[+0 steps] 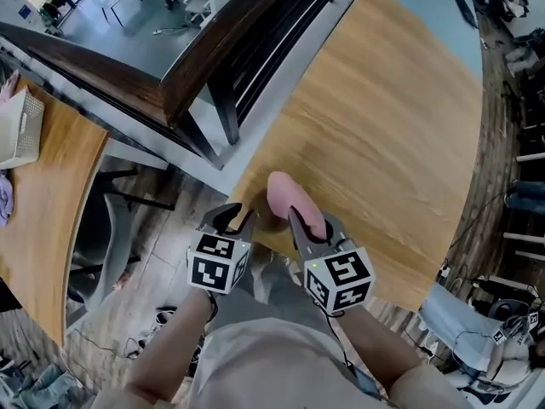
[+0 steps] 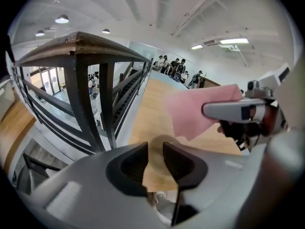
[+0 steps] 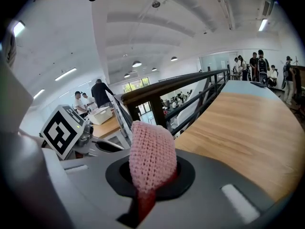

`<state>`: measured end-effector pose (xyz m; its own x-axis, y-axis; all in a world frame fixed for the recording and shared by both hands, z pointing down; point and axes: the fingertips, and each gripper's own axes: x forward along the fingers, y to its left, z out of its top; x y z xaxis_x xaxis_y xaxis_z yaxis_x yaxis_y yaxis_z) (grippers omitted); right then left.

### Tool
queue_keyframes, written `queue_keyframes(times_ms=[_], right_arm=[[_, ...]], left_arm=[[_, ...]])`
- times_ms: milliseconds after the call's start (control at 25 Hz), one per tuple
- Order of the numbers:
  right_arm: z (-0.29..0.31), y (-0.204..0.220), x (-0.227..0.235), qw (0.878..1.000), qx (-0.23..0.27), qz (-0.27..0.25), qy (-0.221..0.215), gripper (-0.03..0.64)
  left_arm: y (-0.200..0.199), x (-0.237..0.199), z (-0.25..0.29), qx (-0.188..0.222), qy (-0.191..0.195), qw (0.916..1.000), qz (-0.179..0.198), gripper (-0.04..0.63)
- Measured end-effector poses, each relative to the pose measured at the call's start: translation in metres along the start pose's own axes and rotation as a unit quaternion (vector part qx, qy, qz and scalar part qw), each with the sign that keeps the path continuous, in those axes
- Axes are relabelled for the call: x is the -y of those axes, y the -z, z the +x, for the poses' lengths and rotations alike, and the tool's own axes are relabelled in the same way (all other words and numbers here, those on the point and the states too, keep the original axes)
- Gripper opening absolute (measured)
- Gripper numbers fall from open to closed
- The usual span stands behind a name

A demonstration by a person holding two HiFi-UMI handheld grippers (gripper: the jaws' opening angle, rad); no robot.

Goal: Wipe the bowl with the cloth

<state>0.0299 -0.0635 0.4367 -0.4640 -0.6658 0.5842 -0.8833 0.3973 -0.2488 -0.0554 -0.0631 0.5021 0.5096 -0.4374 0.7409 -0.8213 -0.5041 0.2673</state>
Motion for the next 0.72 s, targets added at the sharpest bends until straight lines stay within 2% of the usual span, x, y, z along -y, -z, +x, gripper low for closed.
queue_keyframes(times_ms=[280,720], right_arm=[[0.019,0.028,0.000,1.000,-0.027,0.013,-0.009,0.015],[0.040,0.063,-0.001,0.998,-0.058,0.015,-0.012,0.015]], left_arm=[[0.029,-0.010,0.033,-0.054,0.009,0.9982,-0.023,0.115],[0.057,-0.012,0.064,-0.091,0.047,0.9898,-0.099,0.115]])
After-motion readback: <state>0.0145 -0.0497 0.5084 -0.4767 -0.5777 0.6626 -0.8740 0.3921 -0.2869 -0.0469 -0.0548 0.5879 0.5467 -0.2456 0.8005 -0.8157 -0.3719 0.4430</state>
